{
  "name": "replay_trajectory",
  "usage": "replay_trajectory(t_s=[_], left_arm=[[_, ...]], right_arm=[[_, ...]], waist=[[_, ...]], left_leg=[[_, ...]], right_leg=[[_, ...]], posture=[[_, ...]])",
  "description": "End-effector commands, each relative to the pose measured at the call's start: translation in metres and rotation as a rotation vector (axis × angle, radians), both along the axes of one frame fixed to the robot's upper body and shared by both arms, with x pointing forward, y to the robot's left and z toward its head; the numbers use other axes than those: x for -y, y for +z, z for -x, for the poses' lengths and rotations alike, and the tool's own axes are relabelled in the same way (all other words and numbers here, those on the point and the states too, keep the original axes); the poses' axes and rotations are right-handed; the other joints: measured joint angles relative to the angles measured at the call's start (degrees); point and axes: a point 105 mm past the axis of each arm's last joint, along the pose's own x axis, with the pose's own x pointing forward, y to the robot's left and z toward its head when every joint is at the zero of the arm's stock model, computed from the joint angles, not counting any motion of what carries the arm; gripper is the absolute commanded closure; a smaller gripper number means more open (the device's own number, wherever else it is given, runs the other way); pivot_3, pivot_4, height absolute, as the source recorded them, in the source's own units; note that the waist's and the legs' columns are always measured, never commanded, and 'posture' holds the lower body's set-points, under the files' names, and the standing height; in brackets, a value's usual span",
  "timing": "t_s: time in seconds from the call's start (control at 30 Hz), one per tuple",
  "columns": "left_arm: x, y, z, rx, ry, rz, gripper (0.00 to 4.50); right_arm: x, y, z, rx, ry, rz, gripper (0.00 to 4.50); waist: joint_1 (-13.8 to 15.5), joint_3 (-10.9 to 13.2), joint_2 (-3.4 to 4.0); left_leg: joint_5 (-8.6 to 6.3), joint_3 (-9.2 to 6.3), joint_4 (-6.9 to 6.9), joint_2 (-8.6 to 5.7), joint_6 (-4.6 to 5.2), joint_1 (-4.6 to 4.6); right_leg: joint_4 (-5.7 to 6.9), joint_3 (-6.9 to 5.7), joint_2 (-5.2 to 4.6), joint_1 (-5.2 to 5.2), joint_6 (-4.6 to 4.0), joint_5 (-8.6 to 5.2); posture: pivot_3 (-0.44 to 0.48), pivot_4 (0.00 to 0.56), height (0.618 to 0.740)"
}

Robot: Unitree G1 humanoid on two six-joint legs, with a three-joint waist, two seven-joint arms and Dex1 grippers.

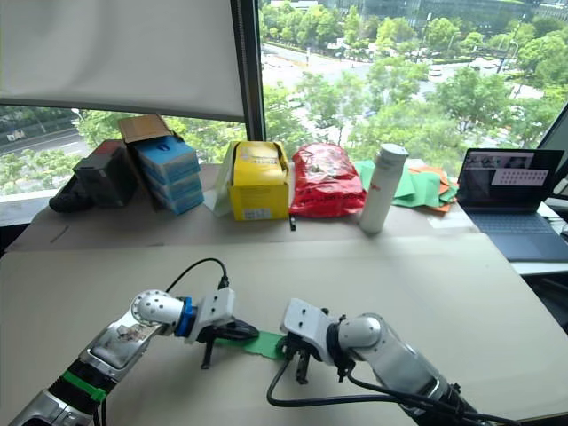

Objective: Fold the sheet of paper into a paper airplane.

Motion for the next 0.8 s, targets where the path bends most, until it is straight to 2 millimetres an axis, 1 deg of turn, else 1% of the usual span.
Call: replay_trajectory(t_s=[0.03, 0.17, 0.23, 0.37, 0.47, 0.63, 0.8], left_arm=[[-0.032, -0.028, 0.004, -0.100, 0.095, -0.107, 4.50], [-0.048, -0.029, 0.001, -0.094, 0.145, -0.129, 4.50], [-0.052, -0.028, -0.001, -0.090, 0.164, -0.130, 4.50], [-0.057, -0.027, 0.000, -0.086, 0.175, -0.130, 4.50], [-0.056, -0.025, 0.000, -0.077, 0.184, -0.114, 4.50], [-0.052, -0.007, -0.007, -0.026, 0.226, -0.042, 4.50], [-0.050, 0.021, -0.013, 0.015, 0.273, 0.058, 4.50]], right_arm=[[0.017, -0.026, 0.002, -0.084, -0.054, 0.099, 4.49], [0.016, -0.025, 0.003, -0.084, -0.050, 0.099, 4.49], [0.016, -0.026, 0.003, -0.083, -0.049, 0.100, 4.49], [0.016, -0.025, 0.003, -0.082, -0.047, 0.101, 4.49], [0.016, -0.025, 0.003, -0.081, -0.046, 0.101, 4.49], [0.013, -0.023, 0.001, -0.072, -0.041, 0.093, 4.49], [0.010, -0.018, -0.001, -0.053, -0.038, 0.070, 4.49]], waist=[[-0.04, -0.03, 0.05], [-0.15, -0.13, 0.13], [-0.14, -0.20, 0.24], [-0.13, -0.24, 0.29], [-0.17, -0.24, 0.29], [-0.29, -0.24, 0.29], [-0.31, -0.22, 0.27]], left_leg=[[0.00, 0.00, 0.00, 0.00, 0.00, 0.01], [0.00, 0.00, -0.01, 0.02, -0.01, 0.04], [0.00, 0.00, -0.02, 0.02, -0.01, 0.07], [0.00, 0.00, -0.03, 0.01, -0.01, 0.16], [0.00, 0.00, -0.04, 0.01, -0.01, 0.18], [0.00, 0.01, -0.05, 0.02, -0.01, 0.16], [0.01, 0.01, -0.04, 0.02, -0.03, -0.01]], right_leg=[[0.00, 0.00, -0.02, 0.01, 0.00, 0.00], [0.00, 0.00, -0.07, 0.02, -0.01, 0.00], [0.00, 0.00, -0.07, 0.03, -0.01, -0.01], [-0.01, 0.00, -0.10, 0.09, -0.01, -0.01], [-0.01, 0.01, -0.15, 0.10, -0.01, -0.01], [-0.01, 0.03, -0.20, 0.08, -0.02, -0.01], [0.02, 0.02, -0.20, -0.06, -0.02, -0.01]], posture=[[0.000, 0.150, 0.740], [0.000, 0.150, 0.740], [0.000, 0.150, 0.740], [0.000, 0.150, 0.740], [0.000, 0.150, 0.740], [0.000, 0.150, 0.740], [0.000, 0.150, 0.740]])
